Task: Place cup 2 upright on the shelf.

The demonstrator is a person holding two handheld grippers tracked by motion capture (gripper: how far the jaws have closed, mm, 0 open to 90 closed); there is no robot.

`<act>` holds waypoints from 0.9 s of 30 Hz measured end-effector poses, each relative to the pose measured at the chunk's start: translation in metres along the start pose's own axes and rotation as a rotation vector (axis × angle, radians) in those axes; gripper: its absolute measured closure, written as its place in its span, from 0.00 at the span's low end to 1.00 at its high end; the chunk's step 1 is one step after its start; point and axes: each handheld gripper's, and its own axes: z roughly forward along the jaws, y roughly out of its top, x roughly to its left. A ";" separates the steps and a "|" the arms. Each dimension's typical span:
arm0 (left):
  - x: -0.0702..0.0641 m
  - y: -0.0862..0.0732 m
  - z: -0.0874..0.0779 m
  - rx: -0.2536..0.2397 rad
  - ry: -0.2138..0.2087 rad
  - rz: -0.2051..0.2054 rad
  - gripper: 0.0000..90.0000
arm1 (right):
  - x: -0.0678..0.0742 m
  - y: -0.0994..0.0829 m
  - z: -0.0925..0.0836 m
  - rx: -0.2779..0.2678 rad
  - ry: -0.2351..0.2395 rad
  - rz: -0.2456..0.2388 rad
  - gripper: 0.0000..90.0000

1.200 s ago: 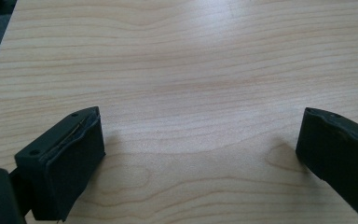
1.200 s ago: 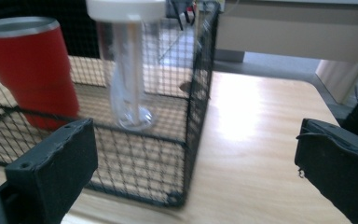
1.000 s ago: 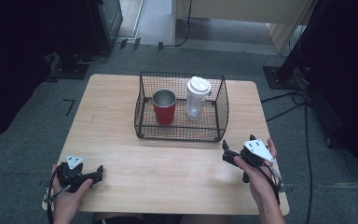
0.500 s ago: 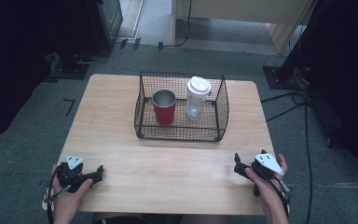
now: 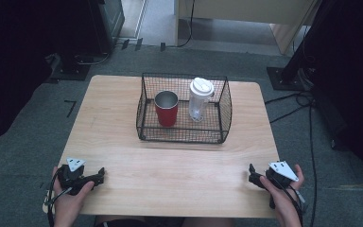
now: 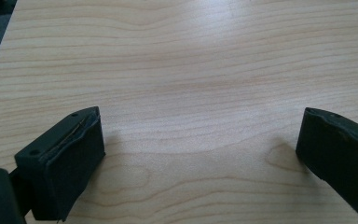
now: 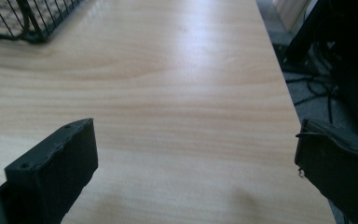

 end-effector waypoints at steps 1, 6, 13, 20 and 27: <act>0.000 0.000 0.000 0.000 0.000 -0.001 0.02 | -0.002 0.000 0.000 0.025 0.005 0.001 0.00; 0.000 0.000 0.000 0.000 0.000 0.000 0.02 | -0.006 -0.003 0.003 0.134 0.022 -0.031 0.00; 0.000 0.000 0.000 0.000 0.000 0.000 0.02 | -0.008 -0.003 0.005 0.168 0.071 -0.047 0.00; 0.000 0.000 0.000 -0.001 0.000 -0.001 0.02 | -0.014 -0.004 0.006 0.203 0.152 -0.009 0.00; 0.000 0.000 0.000 0.000 0.000 -0.001 0.02 | -0.014 -0.004 0.006 0.204 0.148 -0.006 0.00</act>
